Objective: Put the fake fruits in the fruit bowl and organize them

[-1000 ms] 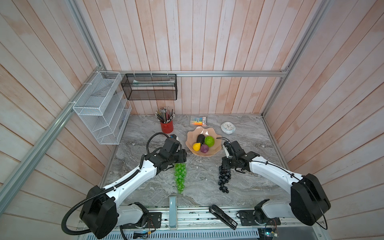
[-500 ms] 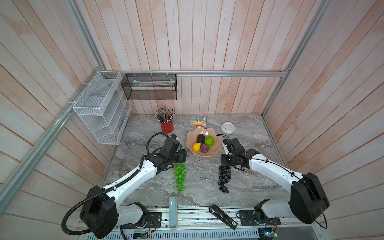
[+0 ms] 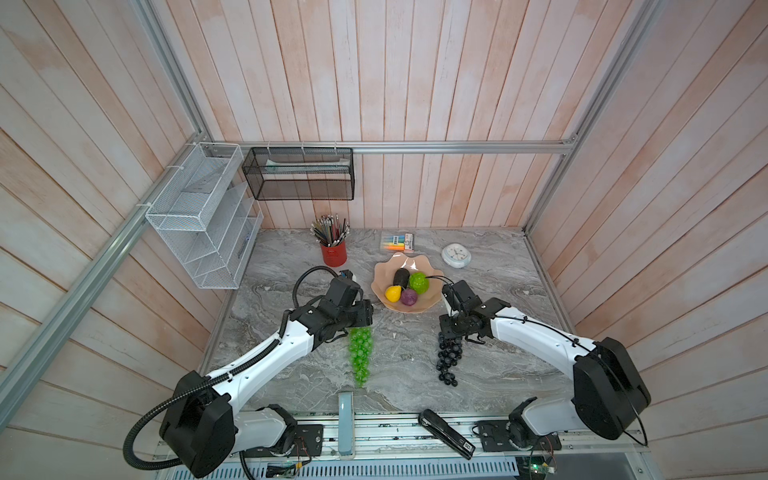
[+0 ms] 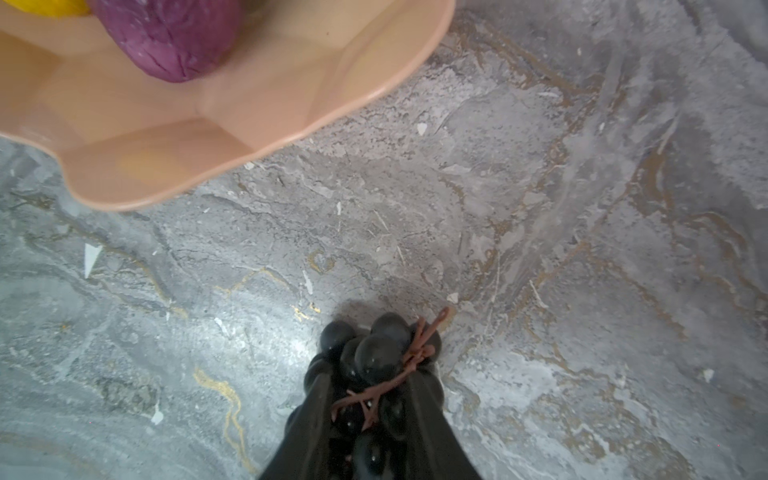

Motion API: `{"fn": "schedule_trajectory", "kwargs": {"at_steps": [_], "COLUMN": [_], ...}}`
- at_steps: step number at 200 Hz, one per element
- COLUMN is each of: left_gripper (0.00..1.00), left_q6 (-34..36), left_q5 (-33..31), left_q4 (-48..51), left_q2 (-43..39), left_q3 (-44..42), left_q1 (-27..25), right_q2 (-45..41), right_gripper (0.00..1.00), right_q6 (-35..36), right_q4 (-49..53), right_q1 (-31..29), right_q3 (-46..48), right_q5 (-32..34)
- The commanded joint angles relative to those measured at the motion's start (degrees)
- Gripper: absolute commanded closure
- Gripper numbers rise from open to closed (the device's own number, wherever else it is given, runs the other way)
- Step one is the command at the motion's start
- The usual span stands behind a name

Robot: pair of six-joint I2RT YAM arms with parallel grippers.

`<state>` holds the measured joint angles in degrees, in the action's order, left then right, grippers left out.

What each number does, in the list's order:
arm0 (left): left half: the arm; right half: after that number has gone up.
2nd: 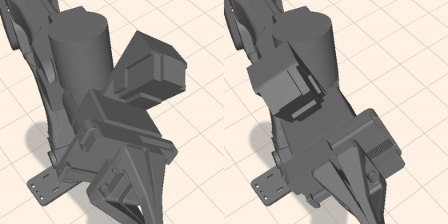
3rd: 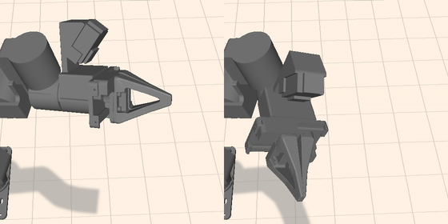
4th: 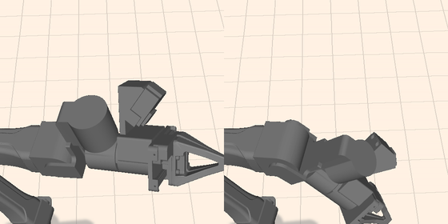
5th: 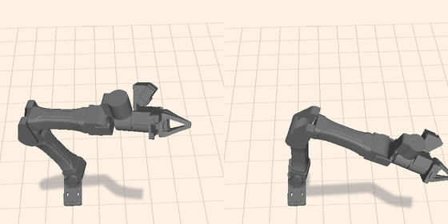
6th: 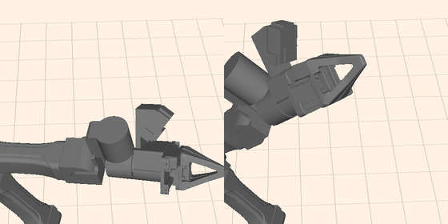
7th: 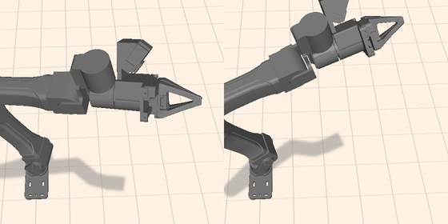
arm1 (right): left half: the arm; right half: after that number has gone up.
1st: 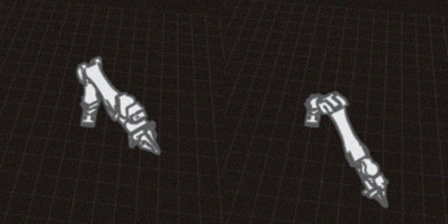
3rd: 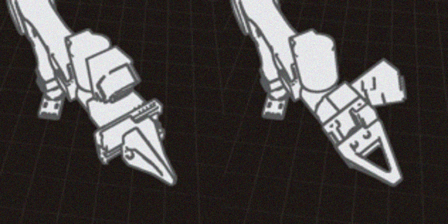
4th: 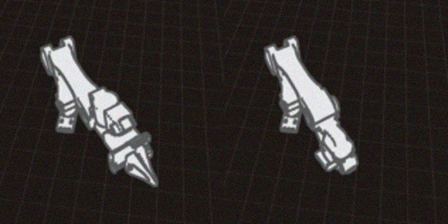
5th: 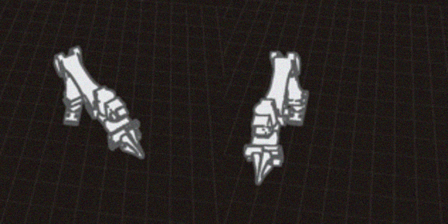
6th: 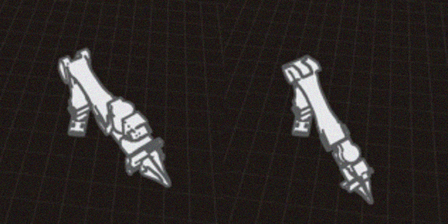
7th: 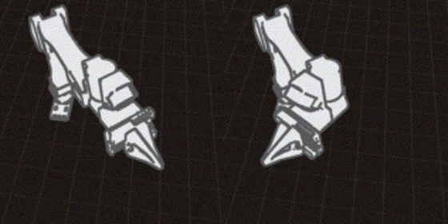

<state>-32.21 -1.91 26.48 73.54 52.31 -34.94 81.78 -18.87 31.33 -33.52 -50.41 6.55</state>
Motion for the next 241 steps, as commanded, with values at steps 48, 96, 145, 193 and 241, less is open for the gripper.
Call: {"fn": "schedule_trajectory", "kwargs": {"at_steps": [48, 96, 145, 193, 241], "left_gripper": [0.29, 0.29, 0.29, 0.29, 0.29], "left_q6": [-0.4, -0.7, -0.5, -0.4, 0.5], "left_q5": [0.2, 0.2, 0.5, 0.4, 0.5], "left_q4": [-0.7, -0.9, -1.1, -0.9, -0.7], "left_q2": [0.6, 0.5, 0.7, 0.8, 1.5], "left_q3": [-0.5, -0.9, -0.8, -0.6, 0.1], "left_q1": [-0.1, 0.0, -0.1, -0.1, -0.1], "right_q2": [-1.3, 0.4, 2.0, 4.1, 4.3], "right_gripper": [0.68, 0.71, 0.76, 0.8, 0.88], "right_q6": [1.2, 2.1, 2.2, 2.4, 2.7], "right_q4": [2.6, 3.4, 5.1, 5.9, 6.8], "right_q1": [-0.2, 0.1, 0.4, 0.4, 0.5], "right_q3": [-1.1, -2.0, -3.1, -3.4, -4.2], "right_q5": [4.4, 5.4, 2.9, 1.5, 1.2]}}
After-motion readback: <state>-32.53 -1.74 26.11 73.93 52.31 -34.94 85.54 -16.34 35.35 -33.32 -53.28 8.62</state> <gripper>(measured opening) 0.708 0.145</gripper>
